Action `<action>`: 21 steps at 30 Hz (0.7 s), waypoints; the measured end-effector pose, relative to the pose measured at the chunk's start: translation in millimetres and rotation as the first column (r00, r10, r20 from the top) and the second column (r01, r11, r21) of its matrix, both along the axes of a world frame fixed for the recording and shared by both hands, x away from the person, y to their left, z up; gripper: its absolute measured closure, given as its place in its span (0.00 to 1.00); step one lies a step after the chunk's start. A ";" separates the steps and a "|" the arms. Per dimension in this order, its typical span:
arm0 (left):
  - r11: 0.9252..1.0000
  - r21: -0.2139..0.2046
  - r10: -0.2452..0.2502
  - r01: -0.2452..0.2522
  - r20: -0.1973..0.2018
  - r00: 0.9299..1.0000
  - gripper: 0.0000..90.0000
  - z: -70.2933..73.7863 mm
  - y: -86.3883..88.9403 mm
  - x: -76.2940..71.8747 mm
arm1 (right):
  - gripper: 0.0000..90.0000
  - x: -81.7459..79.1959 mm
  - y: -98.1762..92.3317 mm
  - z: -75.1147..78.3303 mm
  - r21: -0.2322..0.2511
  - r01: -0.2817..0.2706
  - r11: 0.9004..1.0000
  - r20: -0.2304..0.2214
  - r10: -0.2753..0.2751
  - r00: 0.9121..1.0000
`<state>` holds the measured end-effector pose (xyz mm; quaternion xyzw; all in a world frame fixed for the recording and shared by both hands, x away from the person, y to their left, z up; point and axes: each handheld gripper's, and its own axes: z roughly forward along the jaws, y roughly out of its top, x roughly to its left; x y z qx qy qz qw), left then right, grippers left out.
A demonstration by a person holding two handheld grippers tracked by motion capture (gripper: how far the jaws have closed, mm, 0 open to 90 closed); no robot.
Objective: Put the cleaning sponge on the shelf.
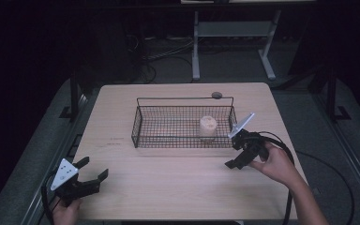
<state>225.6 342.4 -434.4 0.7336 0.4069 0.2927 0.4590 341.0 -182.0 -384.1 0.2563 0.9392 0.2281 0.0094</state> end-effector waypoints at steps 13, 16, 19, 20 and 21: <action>1.000 0.000 -0.001 0.001 -0.002 1.000 0.16 -0.6 -1.1 0.1 | 0.21 -14.5 -11.0 -10.9 0.020 0.013 1.000 -0.001 -0.013 1.000; 1.000 -0.002 -0.001 0.001 -0.002 1.000 0.15 -0.7 -1.6 -0.1 | 0.21 -19.1 -13.6 -15.2 0.024 0.019 1.000 0.001 -0.019 1.000; 1.000 0.001 -0.004 0.004 -0.003 1.000 0.15 -0.9 -2.0 0.0 | 0.21 -23.0 -15.8 -19.0 0.033 0.021 0.999 -0.001 -0.021 1.000; 1.000 0.003 -0.006 0.006 -0.003 1.000 0.15 -0.9 -2.2 0.0 | 0.21 -24.3 -16.3 -20.2 0.033 0.023 0.999 -0.001 -0.023 1.000; 1.000 0.004 -0.008 0.008 -0.004 1.000 0.15 -1.0 -2.4 0.1 | 0.21 -25.5 -17.0 -21.4 0.032 0.025 0.999 -0.001 -0.025 1.000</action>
